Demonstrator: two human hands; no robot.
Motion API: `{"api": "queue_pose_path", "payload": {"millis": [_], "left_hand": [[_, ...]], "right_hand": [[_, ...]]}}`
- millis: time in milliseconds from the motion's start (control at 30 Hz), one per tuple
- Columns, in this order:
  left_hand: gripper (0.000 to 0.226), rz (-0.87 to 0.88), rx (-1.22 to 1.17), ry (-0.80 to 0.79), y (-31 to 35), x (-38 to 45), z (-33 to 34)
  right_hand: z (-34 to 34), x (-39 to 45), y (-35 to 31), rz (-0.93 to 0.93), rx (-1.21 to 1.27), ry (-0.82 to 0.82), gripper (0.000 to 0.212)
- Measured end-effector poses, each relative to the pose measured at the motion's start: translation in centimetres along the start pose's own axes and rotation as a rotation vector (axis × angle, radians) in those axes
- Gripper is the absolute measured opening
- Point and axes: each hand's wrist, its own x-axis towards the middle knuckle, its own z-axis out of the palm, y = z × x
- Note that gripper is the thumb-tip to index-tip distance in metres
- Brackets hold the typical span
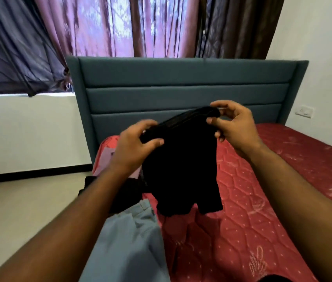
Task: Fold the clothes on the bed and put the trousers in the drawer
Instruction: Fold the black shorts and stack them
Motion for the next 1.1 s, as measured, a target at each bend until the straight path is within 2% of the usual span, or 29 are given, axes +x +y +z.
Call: {"api": "queue_pose_path", "payload": {"millis": [33,100,200,267,367,467,567,667,800,900,1000,1100], "left_hand": [[0.045,0.072,-0.010,0.051,1.2,1.9,-1.0],[0.041,0.204,0.005,0.046,3.8,5.0,-2.6],[0.032,0.314,-0.060,-0.027,6.5,7.6,-3.7],[0.029,0.341,-0.101,-0.011,7.6,9.3,-4.2],[0.035,0.304,-0.056,-0.188,7.4,11.7,-4.2],[0.051,0.295,0.086,-0.414,5.7,13.5,-2.9],[0.052,0.234,0.253,-0.464,4.3,15.4,-0.8],[0.053,0.190,0.303,-0.354,3.5,17.9,1.0],[0.052,0.239,0.163,-0.059,4.6,20.4,2.6],[0.050,0.309,-0.009,0.045,5.8,19.2,3.8],[0.055,0.331,-0.159,-0.035,4.6,14.6,6.3],[0.064,0.306,-0.126,-0.245,0.8,6.6,10.3]], "right_hand": [[-0.4,0.3,-0.7,0.019,0.020,0.005,0.036],[-1.4,0.6,-2.2,0.085,0.022,-0.042,0.033],[-3.1,1.4,-4.4,0.079,0.079,0.084,0.027],[-4.1,2.1,-5.7,0.184,0.131,0.023,0.027],[-4.9,3.2,-5.6,0.482,0.255,-0.104,0.049],[-4.9,4.2,-4.7,0.566,0.359,-0.132,0.020],[-4.6,5.5,-2.8,0.523,0.330,-0.144,0.011],[-5.0,7.7,-2.1,0.442,0.291,-0.052,0.012],[-6.8,9.9,-3.7,0.232,0.225,0.074,0.015],[-9.1,8.9,-4.8,0.122,0.039,0.079,0.019],[-11.1,5.6,-2.9,0.087,-0.061,0.042,0.024],[-11.8,-0.5,3.6,0.141,-0.217,-0.079,0.034]]}}
